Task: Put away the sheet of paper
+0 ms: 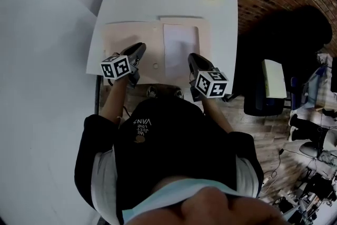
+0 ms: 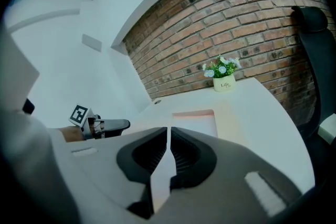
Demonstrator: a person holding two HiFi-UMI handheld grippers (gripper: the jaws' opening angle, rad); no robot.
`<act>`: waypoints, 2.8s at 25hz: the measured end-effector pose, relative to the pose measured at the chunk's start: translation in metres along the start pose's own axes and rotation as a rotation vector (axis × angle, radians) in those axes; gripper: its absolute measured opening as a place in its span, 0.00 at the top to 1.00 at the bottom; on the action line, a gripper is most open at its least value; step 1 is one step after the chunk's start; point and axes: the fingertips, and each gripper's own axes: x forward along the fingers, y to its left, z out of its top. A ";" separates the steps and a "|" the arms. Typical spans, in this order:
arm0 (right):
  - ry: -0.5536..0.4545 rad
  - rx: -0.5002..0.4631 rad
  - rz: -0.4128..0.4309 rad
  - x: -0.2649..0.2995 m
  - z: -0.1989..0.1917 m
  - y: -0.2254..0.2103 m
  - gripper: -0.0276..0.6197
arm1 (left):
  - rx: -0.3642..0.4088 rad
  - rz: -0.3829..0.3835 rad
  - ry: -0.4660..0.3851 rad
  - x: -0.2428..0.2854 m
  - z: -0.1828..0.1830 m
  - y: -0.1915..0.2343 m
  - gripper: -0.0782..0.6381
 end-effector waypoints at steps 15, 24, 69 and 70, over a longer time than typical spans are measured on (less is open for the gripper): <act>-0.003 -0.062 0.057 0.004 0.003 0.017 0.96 | 0.040 0.085 -0.158 -0.049 0.011 -0.007 0.89; -0.037 -0.105 0.116 0.012 0.013 0.039 0.96 | 0.051 0.137 -0.249 -0.079 0.017 -0.008 0.89; -0.045 -0.307 0.292 0.041 0.022 0.118 0.96 | 0.207 0.282 -0.393 -0.150 0.024 -0.035 0.89; -0.046 -0.309 0.291 0.041 0.022 0.118 0.96 | 0.209 0.281 -0.395 -0.150 0.025 -0.036 0.89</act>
